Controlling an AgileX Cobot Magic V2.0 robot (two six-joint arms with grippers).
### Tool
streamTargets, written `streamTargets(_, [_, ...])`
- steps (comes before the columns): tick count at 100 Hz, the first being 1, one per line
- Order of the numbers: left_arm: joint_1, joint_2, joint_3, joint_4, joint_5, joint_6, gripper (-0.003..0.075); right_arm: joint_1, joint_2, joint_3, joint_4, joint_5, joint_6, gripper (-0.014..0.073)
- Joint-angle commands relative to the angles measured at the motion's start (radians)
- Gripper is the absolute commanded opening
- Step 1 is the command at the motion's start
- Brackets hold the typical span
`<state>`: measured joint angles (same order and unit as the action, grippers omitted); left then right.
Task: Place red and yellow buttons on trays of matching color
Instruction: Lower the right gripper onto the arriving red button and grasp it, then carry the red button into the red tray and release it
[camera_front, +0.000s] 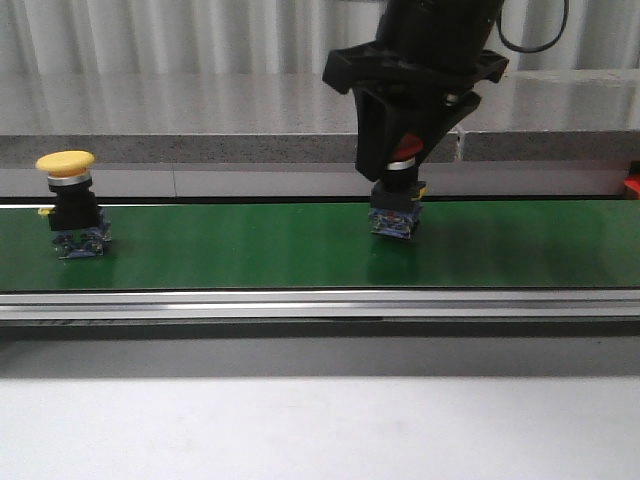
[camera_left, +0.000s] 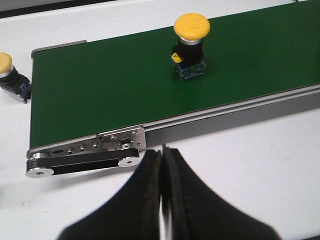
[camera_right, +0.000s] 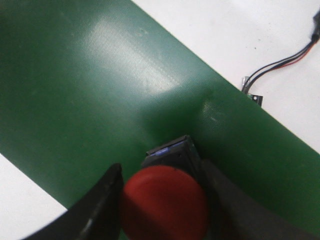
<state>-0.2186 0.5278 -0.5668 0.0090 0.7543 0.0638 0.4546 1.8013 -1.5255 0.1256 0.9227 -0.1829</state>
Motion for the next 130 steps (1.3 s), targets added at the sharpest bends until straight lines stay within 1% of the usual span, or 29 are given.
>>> streamTargets(1, [-0.008, 0.001, -0.028, -0.009, -0.059, -0.011, -0.0021, -0.03, -0.097, -0.029, 0.003, -0.033, 0.089, 0.0067])
streamTargets(12, [-0.008, 0.001, -0.028, -0.009, -0.059, -0.011, -0.0021, -0.078, -0.141, -0.025, 0.001, -0.009, 0.14, 0.0067])
streamTargets(26, [-0.008, 0.001, -0.028, -0.009, -0.059, -0.011, -0.0021, -0.165, -0.188, -0.025, 0.001, 0.043, 0.177, 0.0067])
streamTargets(45, [-0.008, 0.001, -0.028, -0.009, -0.059, -0.011, -0.0021, -0.327, -0.238, -0.025, 0.001, 0.098, 0.248, 0.0067])
streamTargets(61, [-0.008, 0.001, -0.028, -0.009, -0.059, -0.011, -0.0021, -0.459, -0.245, -0.025, 0.001, 0.119, 0.248, 0.0067])
streamTargets(79, [-0.008, 0.001, -0.028, -0.009, -0.059, -0.011, -0.0021, -0.611, -0.245, -0.025, 0.001, 0.104, 0.248, 0.0067])
streamTargets(101, [-0.008, 0.001, -0.028, -0.009, -0.059, -0.011, -0.0021, -0.787, -0.242, -0.025, 0.001, 0.042, 0.249, 0.0067])
streamTargets(115, [-0.008, 0.001, -0.028, -0.009, -0.059, -0.011, -0.0021, -0.869, -0.232, -0.025, 0.001, -0.001, 0.256, 0.0067])
streamTargets(130, [-0.008, 0.001, -0.028, -0.009, -0.059, -0.011, -0.0021, -0.931, -0.205, -0.025, 0.001, -0.029, 0.256, 0.0067])
